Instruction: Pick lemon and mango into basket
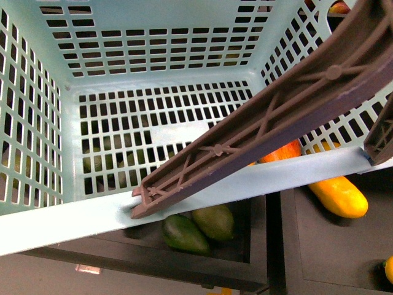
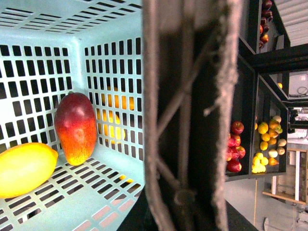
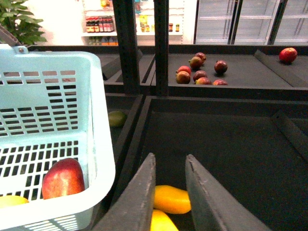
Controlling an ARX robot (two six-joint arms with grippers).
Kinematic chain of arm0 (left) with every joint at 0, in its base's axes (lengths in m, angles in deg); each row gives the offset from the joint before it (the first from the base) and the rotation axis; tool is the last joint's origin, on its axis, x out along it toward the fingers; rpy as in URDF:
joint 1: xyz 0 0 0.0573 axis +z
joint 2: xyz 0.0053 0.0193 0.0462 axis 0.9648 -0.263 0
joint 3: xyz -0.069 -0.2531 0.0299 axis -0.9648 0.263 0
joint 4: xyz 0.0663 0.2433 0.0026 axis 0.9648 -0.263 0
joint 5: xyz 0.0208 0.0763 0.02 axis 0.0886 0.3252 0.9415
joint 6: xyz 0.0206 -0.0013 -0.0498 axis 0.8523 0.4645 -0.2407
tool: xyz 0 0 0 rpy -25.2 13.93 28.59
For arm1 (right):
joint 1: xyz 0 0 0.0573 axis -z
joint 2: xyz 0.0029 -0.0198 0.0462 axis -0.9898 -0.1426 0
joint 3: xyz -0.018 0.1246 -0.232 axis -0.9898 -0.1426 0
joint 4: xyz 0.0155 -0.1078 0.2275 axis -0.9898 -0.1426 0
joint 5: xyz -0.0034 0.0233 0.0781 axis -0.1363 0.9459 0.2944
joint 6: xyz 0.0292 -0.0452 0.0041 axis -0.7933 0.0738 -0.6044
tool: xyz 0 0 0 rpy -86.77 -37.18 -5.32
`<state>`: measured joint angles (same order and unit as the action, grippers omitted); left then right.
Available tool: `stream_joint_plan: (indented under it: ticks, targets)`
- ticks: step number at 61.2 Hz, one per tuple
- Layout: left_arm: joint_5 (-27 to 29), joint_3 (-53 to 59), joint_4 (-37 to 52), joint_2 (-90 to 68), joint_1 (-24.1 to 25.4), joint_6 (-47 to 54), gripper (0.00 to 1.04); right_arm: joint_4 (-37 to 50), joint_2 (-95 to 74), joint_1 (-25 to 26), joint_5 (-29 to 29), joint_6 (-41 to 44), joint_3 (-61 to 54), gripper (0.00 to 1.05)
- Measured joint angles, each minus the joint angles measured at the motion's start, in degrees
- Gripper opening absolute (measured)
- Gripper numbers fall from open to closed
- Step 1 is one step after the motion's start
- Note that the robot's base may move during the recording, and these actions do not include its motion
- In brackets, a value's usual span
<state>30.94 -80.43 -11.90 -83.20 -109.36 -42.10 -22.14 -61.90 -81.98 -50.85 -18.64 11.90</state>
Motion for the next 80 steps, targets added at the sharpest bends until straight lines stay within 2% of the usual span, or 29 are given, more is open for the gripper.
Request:
stream_joint_plan:
  ticks: [7,16,25,34,55,80]
  targets:
    - [-0.02,0.00,0.00,0.00,0.00,0.00,0.05,0.00,0.02,0.00,-0.02,0.00,0.00,0.45]
    - [-0.07,0.00,0.00,0.00,0.00,-0.02,0.05,0.00,0.02,0.00,-0.02,0.02,0.00,0.76]
    - [-0.11,0.00,0.00,-0.02,-0.44,0.07,0.05,-0.09,0.02,0.00,-0.17,-0.02,0.00,0.97]
    - [-1.46,0.00,0.00,-0.02,-0.57,-0.61,0.05,-0.09,0.07,0.00,-0.13,0.00,0.00,0.96]
    - [0.17,0.00,0.00,-0.11,-0.20,-0.20,0.05,-0.13,0.20,0.00,-0.15,0.00,0.00,0.96]
    - [-0.42,0.00,0.00,-0.09,-0.07,-0.04,0.05,-0.15,0.20,0.00,0.04,0.00,0.00,0.96]
